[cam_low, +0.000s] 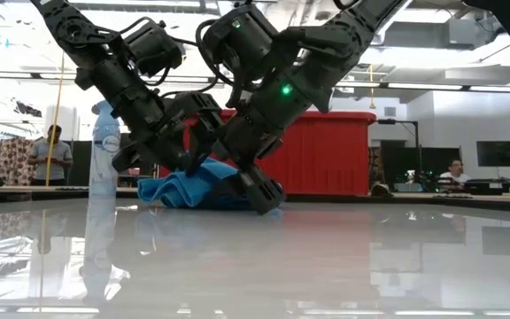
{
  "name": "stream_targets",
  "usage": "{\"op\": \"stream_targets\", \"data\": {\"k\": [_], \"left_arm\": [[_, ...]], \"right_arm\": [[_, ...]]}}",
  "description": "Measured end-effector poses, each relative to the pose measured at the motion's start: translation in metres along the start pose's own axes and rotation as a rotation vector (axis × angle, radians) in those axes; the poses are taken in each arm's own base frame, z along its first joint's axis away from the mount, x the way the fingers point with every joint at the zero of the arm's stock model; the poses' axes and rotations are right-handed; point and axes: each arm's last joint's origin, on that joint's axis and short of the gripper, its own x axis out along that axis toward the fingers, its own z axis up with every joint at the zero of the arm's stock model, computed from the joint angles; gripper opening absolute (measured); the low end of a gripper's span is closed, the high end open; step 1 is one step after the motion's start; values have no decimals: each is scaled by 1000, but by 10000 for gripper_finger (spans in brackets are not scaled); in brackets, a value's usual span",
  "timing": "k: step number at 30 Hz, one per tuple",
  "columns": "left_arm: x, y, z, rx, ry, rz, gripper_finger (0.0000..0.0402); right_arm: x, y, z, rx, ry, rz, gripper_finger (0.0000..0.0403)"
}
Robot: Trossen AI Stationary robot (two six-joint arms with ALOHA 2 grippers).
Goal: Fold laundry
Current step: Fold the blue shorts
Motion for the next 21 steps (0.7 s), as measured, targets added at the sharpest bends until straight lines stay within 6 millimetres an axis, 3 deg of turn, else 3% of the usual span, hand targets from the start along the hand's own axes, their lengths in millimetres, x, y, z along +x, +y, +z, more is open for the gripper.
{"op": "stream_targets", "data": {"k": [4,11,17,21], "left_arm": [[0,0,0,-1,-5,1,11],[0,-1,1,-17,-11,-13,11],[-1,0,6,-52,26,-39,11],[-5,-10,20,-41,45,-92,11]], "right_arm": [[0,-1,-1,-2,17,-4,185],[-2,0,-5,-50,40,8,27],[-2,1,-5,-53,52,27,22],[-4,1,-8,-63,75,20,19]]}}
